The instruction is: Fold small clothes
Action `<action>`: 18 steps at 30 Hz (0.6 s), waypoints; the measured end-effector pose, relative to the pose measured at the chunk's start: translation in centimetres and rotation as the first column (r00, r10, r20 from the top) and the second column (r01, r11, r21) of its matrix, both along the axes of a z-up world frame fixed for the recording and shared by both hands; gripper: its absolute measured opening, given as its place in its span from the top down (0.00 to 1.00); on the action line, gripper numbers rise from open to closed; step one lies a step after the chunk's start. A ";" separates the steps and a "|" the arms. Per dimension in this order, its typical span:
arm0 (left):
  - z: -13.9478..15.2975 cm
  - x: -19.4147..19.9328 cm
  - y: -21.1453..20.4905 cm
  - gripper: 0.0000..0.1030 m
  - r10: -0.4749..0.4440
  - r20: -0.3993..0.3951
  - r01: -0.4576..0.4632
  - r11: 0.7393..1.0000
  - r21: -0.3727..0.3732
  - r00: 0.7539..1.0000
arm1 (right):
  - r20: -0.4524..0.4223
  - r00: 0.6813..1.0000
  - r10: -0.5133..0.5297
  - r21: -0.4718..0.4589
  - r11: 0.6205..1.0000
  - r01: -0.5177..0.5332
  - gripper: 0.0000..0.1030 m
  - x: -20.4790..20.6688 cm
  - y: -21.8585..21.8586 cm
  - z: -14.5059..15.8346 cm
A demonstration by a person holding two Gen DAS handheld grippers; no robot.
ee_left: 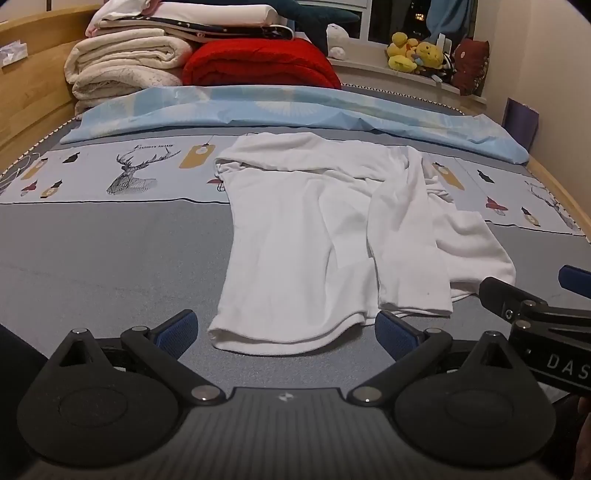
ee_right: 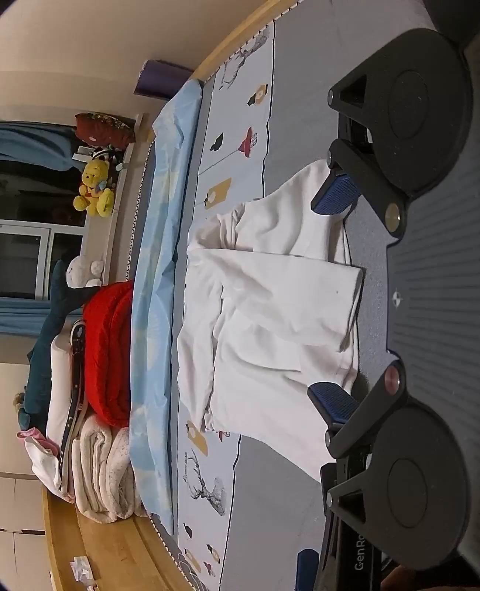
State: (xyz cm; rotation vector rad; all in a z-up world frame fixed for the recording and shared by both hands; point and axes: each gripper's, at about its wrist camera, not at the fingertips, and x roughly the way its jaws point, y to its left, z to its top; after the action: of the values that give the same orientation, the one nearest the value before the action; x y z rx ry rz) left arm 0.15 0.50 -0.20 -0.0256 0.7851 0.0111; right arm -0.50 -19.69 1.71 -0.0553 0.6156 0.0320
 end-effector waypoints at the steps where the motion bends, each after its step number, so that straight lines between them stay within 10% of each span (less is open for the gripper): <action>1: 0.0 0.0 0.1 0.01 0.000 0.000 0.000 1.000 0.000 1.000 | 0.003 1.000 0.001 0.003 1.000 -0.001 0.06 0.0 -0.1 0.0; 18: 0.0 -0.4 -0.6 0.01 0.001 0.004 -0.001 1.000 0.024 1.000 | 0.008 1.000 0.002 0.000 1.000 -0.002 0.06 -0.1 0.0 0.1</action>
State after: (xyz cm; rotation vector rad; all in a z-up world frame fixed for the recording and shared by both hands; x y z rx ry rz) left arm -0.20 -0.09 -0.20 -0.0032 0.7809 0.0213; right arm -0.62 -19.69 1.78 -0.0560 0.6076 0.0335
